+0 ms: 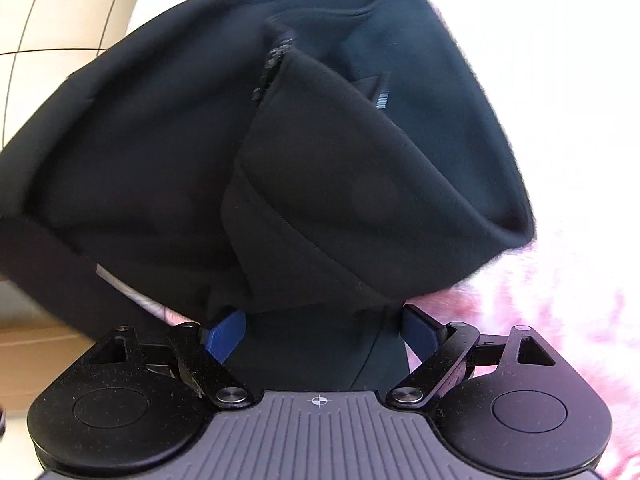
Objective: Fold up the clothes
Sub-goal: 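Lift the black jacket off the pile with both grippers and shake it out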
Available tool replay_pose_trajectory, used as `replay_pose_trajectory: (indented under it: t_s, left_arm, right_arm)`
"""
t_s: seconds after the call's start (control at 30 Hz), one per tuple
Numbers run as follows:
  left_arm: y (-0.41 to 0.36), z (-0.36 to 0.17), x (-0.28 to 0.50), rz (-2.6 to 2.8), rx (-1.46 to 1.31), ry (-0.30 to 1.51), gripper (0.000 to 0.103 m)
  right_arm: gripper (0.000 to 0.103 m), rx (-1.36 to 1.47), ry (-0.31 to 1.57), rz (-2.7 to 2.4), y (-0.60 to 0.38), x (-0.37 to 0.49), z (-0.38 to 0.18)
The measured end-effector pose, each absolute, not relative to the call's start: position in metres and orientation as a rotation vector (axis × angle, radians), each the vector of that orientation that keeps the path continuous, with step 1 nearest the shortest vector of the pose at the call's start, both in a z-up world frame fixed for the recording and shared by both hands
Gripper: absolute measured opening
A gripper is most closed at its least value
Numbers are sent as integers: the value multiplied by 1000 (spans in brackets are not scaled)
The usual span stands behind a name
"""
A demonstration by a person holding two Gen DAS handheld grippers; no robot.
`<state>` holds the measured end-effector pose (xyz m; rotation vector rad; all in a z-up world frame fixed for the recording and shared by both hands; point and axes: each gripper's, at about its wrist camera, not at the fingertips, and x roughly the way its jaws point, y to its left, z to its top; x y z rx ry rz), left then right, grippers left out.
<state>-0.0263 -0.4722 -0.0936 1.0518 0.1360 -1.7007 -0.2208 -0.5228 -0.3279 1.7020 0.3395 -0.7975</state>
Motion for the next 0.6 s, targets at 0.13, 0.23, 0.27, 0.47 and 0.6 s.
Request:
replay_pose_trajectory:
  t_s: [0.13, 0.23, 0.27, 0.47, 0.6]
  left_arm:
    - [-452, -78, -13, -1662, 1035, 126, 4]
    - [-436, -74, 5, -1598, 1004, 149, 4]
    - [-431, -71, 13, -1574, 985, 165, 4]
    - [-377, -24, 52, -1417, 836, 169, 4]
    - [-327, 33, 56, -1315, 714, 115, 5]
  right_arm:
    - [45, 1632, 391, -802, -556, -221, -325]
    - [7, 1528, 477, -804, -589, -230, -312]
    - [6, 1444, 493, -802, -596, -238, -298]
    - [5, 960, 544, -784, -626, -309, -206]
    - [4, 817, 497, -797, -644, -373, -147]
